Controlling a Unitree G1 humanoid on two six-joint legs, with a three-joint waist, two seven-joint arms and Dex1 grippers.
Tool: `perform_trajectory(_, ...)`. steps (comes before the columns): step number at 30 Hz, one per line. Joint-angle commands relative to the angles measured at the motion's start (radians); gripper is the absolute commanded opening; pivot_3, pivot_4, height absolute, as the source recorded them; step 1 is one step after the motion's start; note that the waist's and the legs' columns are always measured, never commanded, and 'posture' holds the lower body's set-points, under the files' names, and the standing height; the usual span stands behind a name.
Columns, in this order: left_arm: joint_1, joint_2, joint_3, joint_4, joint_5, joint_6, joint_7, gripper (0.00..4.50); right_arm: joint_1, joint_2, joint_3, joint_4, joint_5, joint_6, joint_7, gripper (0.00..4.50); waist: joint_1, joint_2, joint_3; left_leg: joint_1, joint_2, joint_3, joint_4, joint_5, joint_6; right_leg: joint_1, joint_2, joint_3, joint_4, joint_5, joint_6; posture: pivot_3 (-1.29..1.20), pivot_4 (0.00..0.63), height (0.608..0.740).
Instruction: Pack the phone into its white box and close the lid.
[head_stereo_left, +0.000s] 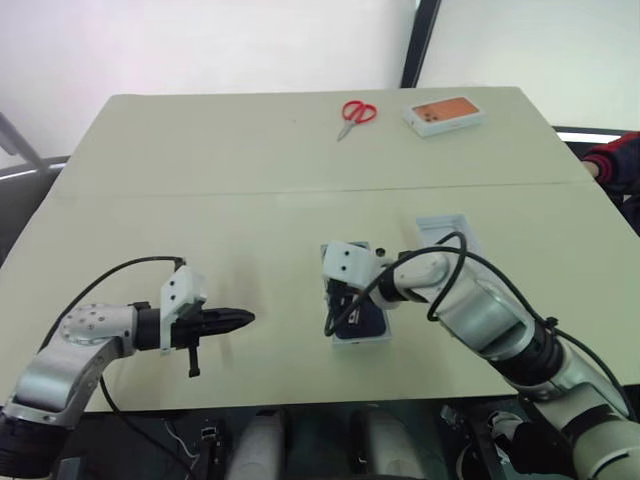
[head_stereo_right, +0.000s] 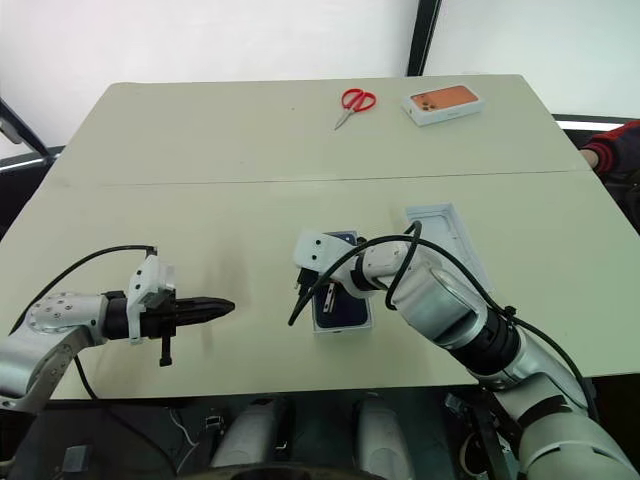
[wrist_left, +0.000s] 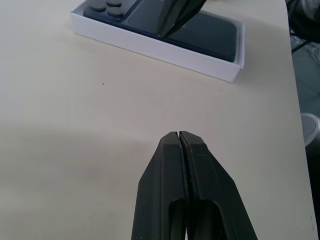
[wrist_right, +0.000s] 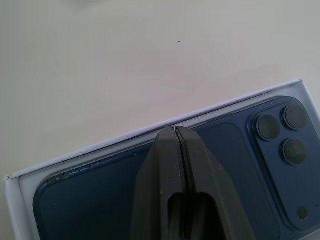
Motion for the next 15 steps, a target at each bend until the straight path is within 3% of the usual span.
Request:
perform_trajectory(1,-0.01,-0.008,0.013,-0.035,0.007,-0.002,0.006,0.07,-0.002,-0.007,-0.063,-0.053,0.035,-0.043,-0.003,0.0,0.0,0.0,0.0,0.0,0.0,0.0,0.0,0.0,0.0,0.0,0.0,0.0,0.0,0.0,0.0,0.0,0.15,0.74)
perform_trajectory(7,-0.074,-0.076,-0.047,-0.089,0.048,0.142,0.175,0.07,0.113,-0.137,-0.295,-0.085,0.101,-0.283,0.055,0.0,0.012,0.0,0.0,0.0,-0.001,0.0,0.001,0.0,0.0,0.002,0.0,-0.001,-0.001,0.0,0.0,0.0,0.15,0.74)
perform_trajectory(11,-0.144,-0.132,-0.106,-0.112,0.055,0.305,0.279,0.07,0.176,-0.266,-0.314,-0.012,0.048,-0.374,0.061,0.0,0.004,-0.001,0.0,0.001,-0.001,0.0,0.002,-0.001,0.001,0.003,0.0,-0.001,-0.001,0.0,0.0,0.0,0.15,0.74)
perform_trajectory(15,-0.193,-0.178,-0.156,-0.126,0.052,0.364,0.3,0.07,0.202,-0.303,-0.293,0.033,0.005,-0.435,0.057,0.0,-0.006,0.001,0.0,0.001,0.0,0.001,0.001,-0.001,0.001,0.001,0.003,0.0,0.001,0.0,0.0,0.0,0.15,0.74)
